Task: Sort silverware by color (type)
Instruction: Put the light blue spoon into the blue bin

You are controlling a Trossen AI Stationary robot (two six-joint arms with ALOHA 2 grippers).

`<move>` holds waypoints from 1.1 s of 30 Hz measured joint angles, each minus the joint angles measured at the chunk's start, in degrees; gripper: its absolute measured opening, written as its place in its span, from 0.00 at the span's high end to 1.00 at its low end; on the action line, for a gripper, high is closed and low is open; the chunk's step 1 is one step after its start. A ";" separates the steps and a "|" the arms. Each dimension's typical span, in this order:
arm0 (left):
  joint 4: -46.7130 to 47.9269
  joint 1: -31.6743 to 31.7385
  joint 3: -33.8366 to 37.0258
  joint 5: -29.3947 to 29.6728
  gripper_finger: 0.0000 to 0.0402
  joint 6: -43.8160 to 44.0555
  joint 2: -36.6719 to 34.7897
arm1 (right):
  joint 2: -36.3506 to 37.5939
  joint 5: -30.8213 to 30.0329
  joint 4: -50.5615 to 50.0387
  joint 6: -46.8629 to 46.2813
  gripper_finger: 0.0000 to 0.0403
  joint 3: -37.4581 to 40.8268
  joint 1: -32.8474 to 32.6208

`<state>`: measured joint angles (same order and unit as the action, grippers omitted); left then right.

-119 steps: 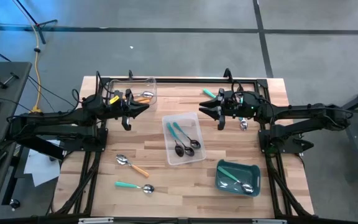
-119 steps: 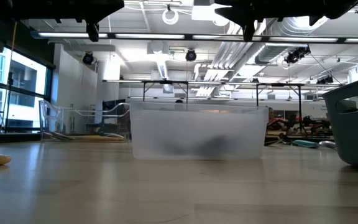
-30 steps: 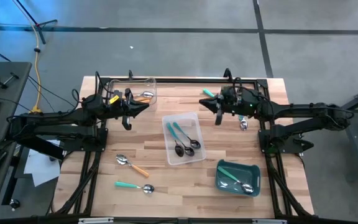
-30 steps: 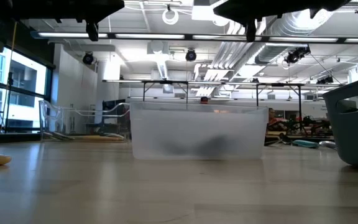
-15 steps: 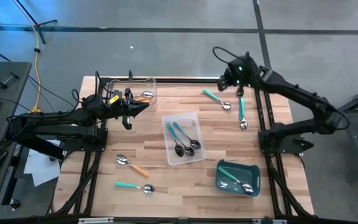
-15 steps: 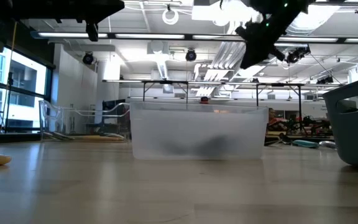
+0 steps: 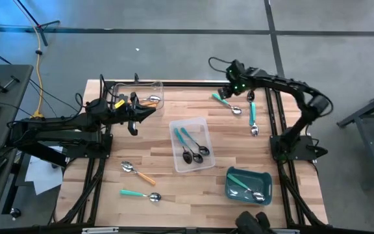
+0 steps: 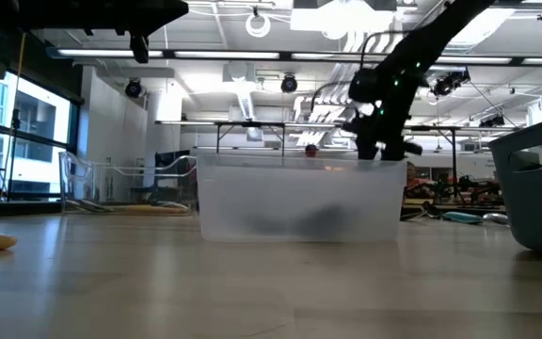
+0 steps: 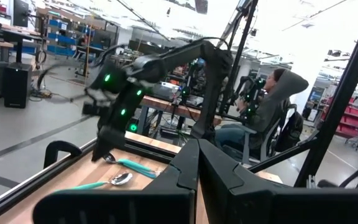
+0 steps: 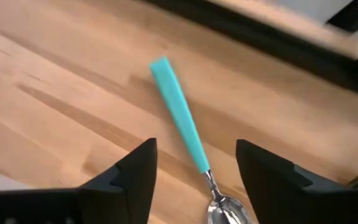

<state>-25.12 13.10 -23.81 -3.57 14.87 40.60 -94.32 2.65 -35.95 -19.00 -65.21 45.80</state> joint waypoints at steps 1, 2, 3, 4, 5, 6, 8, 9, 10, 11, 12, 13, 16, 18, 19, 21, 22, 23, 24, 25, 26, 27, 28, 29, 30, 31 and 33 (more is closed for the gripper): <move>0.00 0.00 0.00 0.00 1.00 0.03 0.00 | -1.33 0.00 -0.05 0.00 0.48 0.00 0.00; 0.00 0.00 0.00 0.00 1.00 0.03 0.00 | -2.61 -0.06 -0.08 0.00 0.48 0.00 0.02; 0.00 0.00 0.00 0.00 1.00 0.04 0.00 | -3.75 -0.18 -0.07 0.00 0.47 0.00 0.02; 0.00 0.00 0.00 0.00 1.00 0.04 0.00 | -4.85 -0.19 -0.06 0.00 0.47 0.00 0.04; 0.00 0.00 0.00 0.00 1.00 0.04 0.00 | -5.83 -0.20 -0.04 0.00 0.47 0.00 0.04; 0.02 0.00 0.00 -0.02 1.00 0.02 0.00 | -6.75 -0.19 -0.02 0.00 0.47 0.00 0.04; 0.04 0.00 0.00 -0.02 1.00 0.02 0.00 | -8.24 -0.09 -0.06 0.00 0.47 0.02 0.04; 0.05 0.00 0.00 -0.02 1.00 0.04 0.00 | -8.73 0.26 -0.06 0.00 0.47 0.02 0.04; 0.07 0.00 0.00 -0.02 1.00 0.04 0.00 | -9.19 0.78 -0.04 0.00 0.47 0.02 0.04; 0.09 0.00 0.00 -0.02 1.00 0.04 0.00 | -9.57 1.32 0.01 0.00 0.47 0.02 0.02; 0.09 0.00 0.00 -0.02 1.00 0.02 0.00 | -9.90 2.08 -0.06 0.00 0.47 0.02 -0.02; 0.09 0.00 0.00 -0.02 1.00 0.04 0.00 | -10.21 2.17 -0.04 0.00 0.47 0.02 -0.11; 0.25 0.00 0.00 -0.02 1.00 0.04 0.00 | -11.12 2.27 -0.20 -0.01 0.47 0.02 -0.20; 0.60 0.00 0.00 -0.04 1.00 0.36 0.00 | -11.91 2.37 -0.51 -0.19 0.47 0.02 -0.20; 0.74 0.00 0.00 -0.04 1.00 0.69 -0.01 | -12.29 2.41 -0.97 -0.17 0.47 0.02 -0.20; 0.91 0.00 0.00 -0.04 1.00 1.09 0.00 | -12.84 2.41 -1.26 -0.23 0.47 0.00 -0.20; 1.03 0.00 0.00 -0.04 1.00 1.07 0.00 | -13.18 2.40 -1.46 -0.16 0.47 -0.14 -0.20; 1.16 0.00 0.00 -0.04 1.00 1.07 0.00 | -13.39 2.37 -1.65 -0.21 0.47 -0.26 -0.20; 1.21 0.00 0.00 -0.04 1.00 1.07 0.00 | -13.56 2.35 -1.95 -0.22 0.47 -0.25 -0.20; 1.24 0.00 0.00 -0.04 1.00 1.07 0.00 | -13.69 2.34 -2.00 -0.22 0.47 -0.25 -0.20; 1.25 0.00 0.00 -0.04 1.00 1.07 -0.01 | -13.75 2.33 -2.05 -0.20 0.47 -0.25 -0.20; 1.32 0.00 0.00 -0.04 1.00 1.07 -0.02 | -13.75 2.31 -2.05 -0.20 0.47 -0.23 -0.20; 1.33 0.00 0.00 -0.01 1.00 1.07 -0.02 | -13.75 2.27 -2.08 -0.25 0.48 -0.22 -0.20; 1.33 0.00 0.00 0.09 1.00 1.07 0.00 | -13.79 2.17 -2.10 -0.35 0.49 -0.22 -0.20; 1.32 -0.02 0.00 0.36 1.00 1.07 0.00 | -13.81 2.10 -2.16 -0.39 0.50 -0.18 -0.20; 1.33 -0.02 0.00 0.77 1.00 1.08 -0.01 | -13.85 1.99 -2.16 -0.38 0.53 -0.17 -0.20; 1.35 -0.02 0.00 1.57 1.00 1.13 0.00 | -13.86 1.75 -2.22 -0.23 0.59 -0.13 -0.20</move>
<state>-23.77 13.08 -23.81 -2.00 16.01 40.60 -108.18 4.40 -38.16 -19.23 -65.34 45.60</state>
